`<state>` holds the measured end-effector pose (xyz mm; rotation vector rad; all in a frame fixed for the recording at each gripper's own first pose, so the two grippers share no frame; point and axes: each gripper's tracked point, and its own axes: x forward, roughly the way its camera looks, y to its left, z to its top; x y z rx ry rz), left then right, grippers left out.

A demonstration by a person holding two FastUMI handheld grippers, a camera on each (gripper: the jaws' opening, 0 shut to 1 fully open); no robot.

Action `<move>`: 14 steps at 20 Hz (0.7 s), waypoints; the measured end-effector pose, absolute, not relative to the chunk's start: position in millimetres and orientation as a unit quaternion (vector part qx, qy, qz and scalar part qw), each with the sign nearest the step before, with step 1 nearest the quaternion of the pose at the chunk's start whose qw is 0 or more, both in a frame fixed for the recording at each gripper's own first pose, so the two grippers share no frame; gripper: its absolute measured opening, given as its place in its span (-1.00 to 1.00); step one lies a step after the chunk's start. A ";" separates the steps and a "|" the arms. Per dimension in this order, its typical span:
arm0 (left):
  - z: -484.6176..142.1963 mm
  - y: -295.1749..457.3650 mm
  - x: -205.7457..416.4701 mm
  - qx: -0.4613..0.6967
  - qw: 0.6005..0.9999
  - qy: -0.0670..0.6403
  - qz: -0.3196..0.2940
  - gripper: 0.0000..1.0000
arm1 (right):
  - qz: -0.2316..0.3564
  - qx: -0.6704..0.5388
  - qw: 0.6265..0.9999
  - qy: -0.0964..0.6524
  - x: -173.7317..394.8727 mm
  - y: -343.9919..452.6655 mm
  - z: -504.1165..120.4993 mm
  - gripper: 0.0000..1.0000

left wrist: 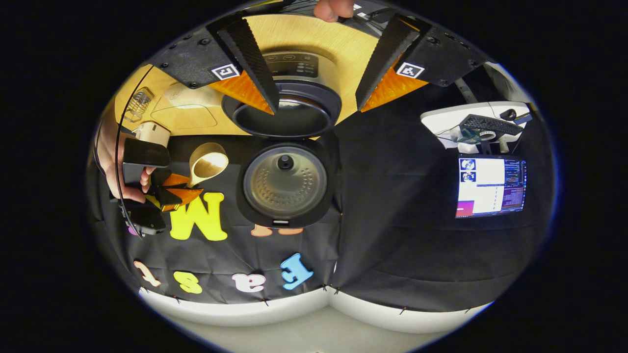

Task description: Close the left gripper, press the button to open the rice cooker; take a wooden spoon from the chopstick holder with the right hand, scoop a spoonful of rice and pour it into the rice cooker, then put the wooden spoon back into the chopstick holder.

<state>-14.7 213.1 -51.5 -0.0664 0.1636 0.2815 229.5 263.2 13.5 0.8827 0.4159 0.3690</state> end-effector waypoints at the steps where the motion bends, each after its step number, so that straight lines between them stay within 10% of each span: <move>1: -51.8 216.0 -15.0 -0.036 0.986 0.080 0.143 0.99 | 0.182 0.412 0.869 0.203 226.5 276.7 10.8 -1.00; 14: -47.0 227.4 -24.0 -0.042 0.984 0.077 0.156 0.99 | 0.211 0.263 0.923 0.184 218.2 344.9 -5.5 -1.00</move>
